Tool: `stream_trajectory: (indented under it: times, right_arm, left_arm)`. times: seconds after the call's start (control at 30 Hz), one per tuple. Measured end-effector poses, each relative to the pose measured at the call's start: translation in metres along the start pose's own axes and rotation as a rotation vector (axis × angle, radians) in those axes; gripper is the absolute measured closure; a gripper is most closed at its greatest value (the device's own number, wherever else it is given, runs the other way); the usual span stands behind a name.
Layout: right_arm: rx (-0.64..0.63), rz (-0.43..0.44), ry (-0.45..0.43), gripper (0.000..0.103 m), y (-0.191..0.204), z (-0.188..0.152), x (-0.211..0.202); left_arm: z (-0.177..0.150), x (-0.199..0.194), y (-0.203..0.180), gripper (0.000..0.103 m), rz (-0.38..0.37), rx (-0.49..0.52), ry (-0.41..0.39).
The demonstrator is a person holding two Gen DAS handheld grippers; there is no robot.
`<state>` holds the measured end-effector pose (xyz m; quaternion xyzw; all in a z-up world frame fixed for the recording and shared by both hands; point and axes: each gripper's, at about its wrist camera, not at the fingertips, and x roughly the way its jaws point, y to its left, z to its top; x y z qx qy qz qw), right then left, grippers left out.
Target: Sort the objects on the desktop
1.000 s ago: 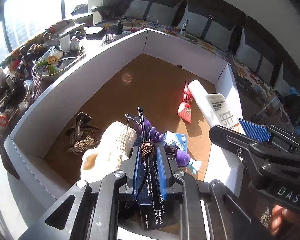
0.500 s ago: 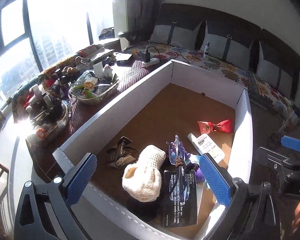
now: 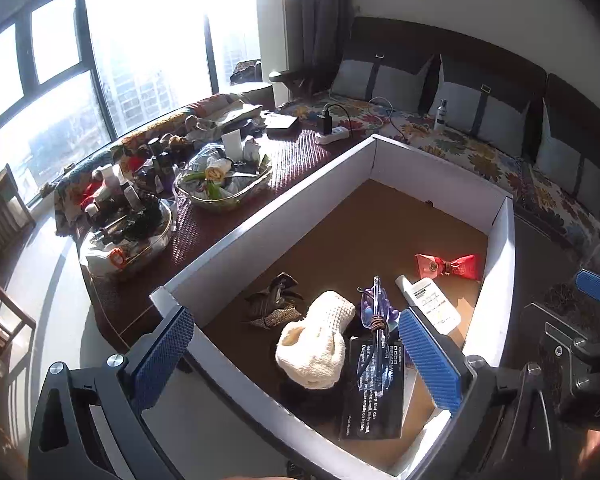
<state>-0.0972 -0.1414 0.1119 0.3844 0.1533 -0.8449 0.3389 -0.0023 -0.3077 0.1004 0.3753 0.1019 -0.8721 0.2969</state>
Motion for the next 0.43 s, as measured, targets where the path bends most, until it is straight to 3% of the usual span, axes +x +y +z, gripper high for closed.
stream_trajectory:
  times: [0.3,0.43]
  right_arm:
    - [-0.007,-0.001,0.012,0.002,0.0065,-0.0044,0.0049]
    - [-0.004,-0.007,0.012,0.002,0.0048,-0.0058,0.0053]
  left_arm:
    - [-0.0009,0.0005,-0.002,0.0,-0.001,0.015,0.007]
    - [-0.0014,-0.0056,0.0023,0.0,-0.011,-0.034,-0.014]
